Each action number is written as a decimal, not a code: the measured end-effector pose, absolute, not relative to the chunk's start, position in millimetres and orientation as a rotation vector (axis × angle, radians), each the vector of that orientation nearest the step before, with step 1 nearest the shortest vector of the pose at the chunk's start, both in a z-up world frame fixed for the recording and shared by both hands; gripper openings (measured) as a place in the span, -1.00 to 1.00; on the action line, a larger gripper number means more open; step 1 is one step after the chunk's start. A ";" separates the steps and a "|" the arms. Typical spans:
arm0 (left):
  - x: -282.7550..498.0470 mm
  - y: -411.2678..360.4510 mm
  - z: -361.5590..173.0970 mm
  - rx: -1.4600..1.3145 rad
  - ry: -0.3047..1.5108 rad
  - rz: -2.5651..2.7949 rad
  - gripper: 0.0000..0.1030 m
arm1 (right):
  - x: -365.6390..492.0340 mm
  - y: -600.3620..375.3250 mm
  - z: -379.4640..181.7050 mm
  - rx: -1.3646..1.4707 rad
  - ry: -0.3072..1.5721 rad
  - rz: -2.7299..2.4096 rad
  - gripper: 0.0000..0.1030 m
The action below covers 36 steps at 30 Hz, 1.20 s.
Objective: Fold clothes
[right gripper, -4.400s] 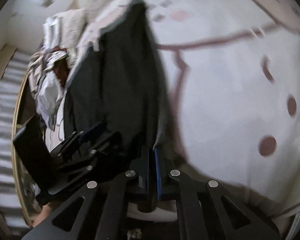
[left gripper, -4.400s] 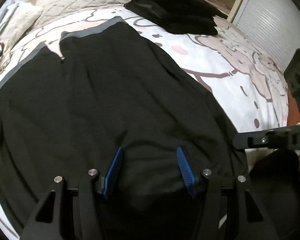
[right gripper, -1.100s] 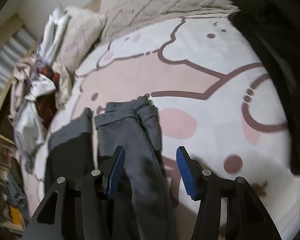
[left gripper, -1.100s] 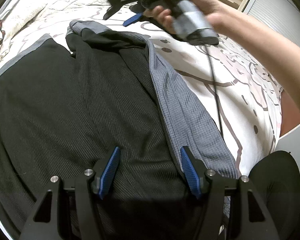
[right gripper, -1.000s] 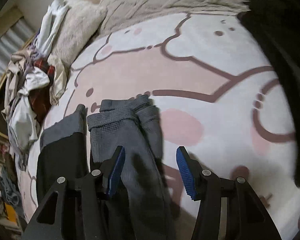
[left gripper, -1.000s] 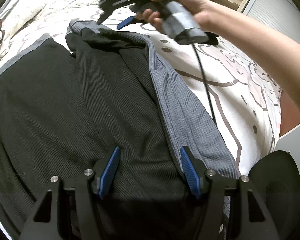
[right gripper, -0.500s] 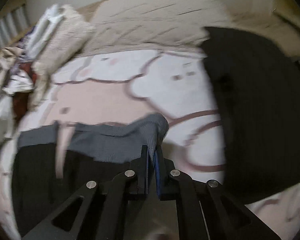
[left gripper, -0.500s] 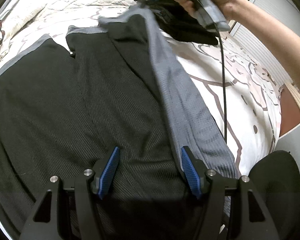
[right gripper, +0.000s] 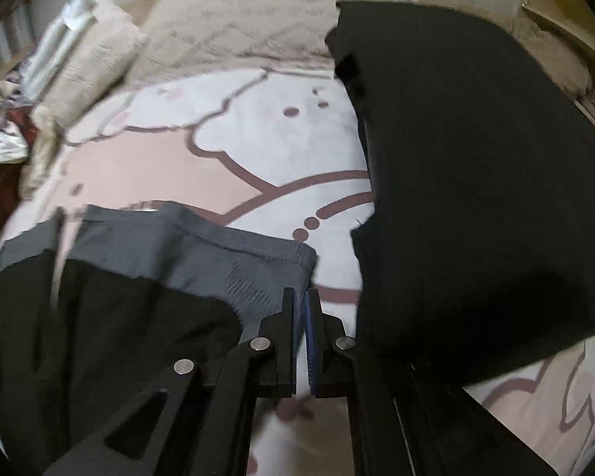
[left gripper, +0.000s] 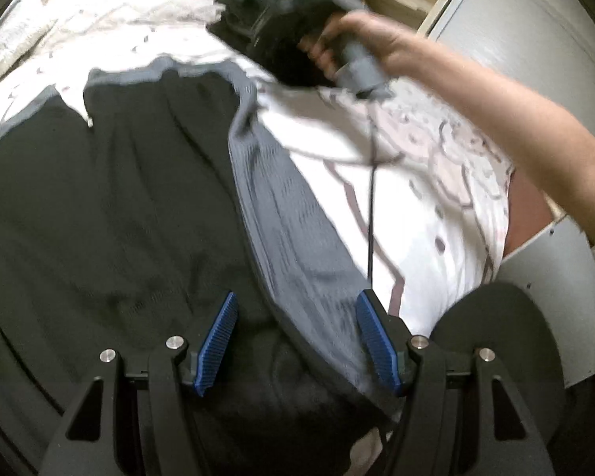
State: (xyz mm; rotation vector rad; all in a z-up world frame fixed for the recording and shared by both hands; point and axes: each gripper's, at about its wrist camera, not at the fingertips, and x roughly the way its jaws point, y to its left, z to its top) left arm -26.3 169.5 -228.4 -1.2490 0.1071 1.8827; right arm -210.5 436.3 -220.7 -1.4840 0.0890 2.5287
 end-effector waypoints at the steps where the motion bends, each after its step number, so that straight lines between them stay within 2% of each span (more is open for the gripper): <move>1: -24.1 169.8 -230.0 -1.263 0.110 1.881 0.21 | -203.5 436.9 -215.0 -1.474 0.113 2.553 -0.91; 4: -18.3 172.0 -231.0 -1.289 0.101 1.868 0.21 | -173.8 434.9 -197.7 -1.486 0.062 2.577 -0.91; 7: -16.7 180.1 -227.9 -1.295 0.019 1.775 0.21 | -148.0 434.2 -184.8 -1.509 0.019 2.567 -0.91; 13: 10.7 218.5 -217.1 -1.233 -0.007 1.564 0.21 | -93.8 447.7 -156.1 -1.510 0.045 2.553 -0.91; 15: 21.1 224.9 -212.8 -1.211 0.026 1.553 0.28 | -82.5 450.3 -149.4 -1.514 0.046 2.548 -0.91; 16: 25.8 226.5 -210.6 -1.201 0.046 1.556 0.39 | -80.3 449.8 -149.5 -1.522 0.039 2.543 -0.91; 20: 30.4 226.2 -208.6 -1.196 0.083 1.574 0.45 | -83.3 436.5 -168.9 -1.592 0.003 2.523 -0.91; 27: 10.8 189.3 -212.6 -1.283 -0.043 1.663 0.46 | -108.4 385.7 -225.7 -1.727 0.246 2.692 -0.91; 29: 5.7 177.1 -208.2 -1.283 -0.077 1.704 0.46 | -117.4 376.5 -246.6 -1.776 0.203 2.653 -0.91; 32: -6.6 156.1 -193.5 -1.244 -0.072 1.818 0.47 | -121.1 379.8 -275.2 -1.781 -0.038 2.519 -0.91; 33: -13.1 149.9 -189.8 -1.241 -0.067 1.853 0.47 | -119.0 385.3 -273.7 -1.739 -0.061 2.535 -0.91; 36: -48.1 134.8 -181.9 -1.244 -0.075 1.957 0.47 | -114.8 410.1 -262.0 -1.682 0.109 2.472 -0.91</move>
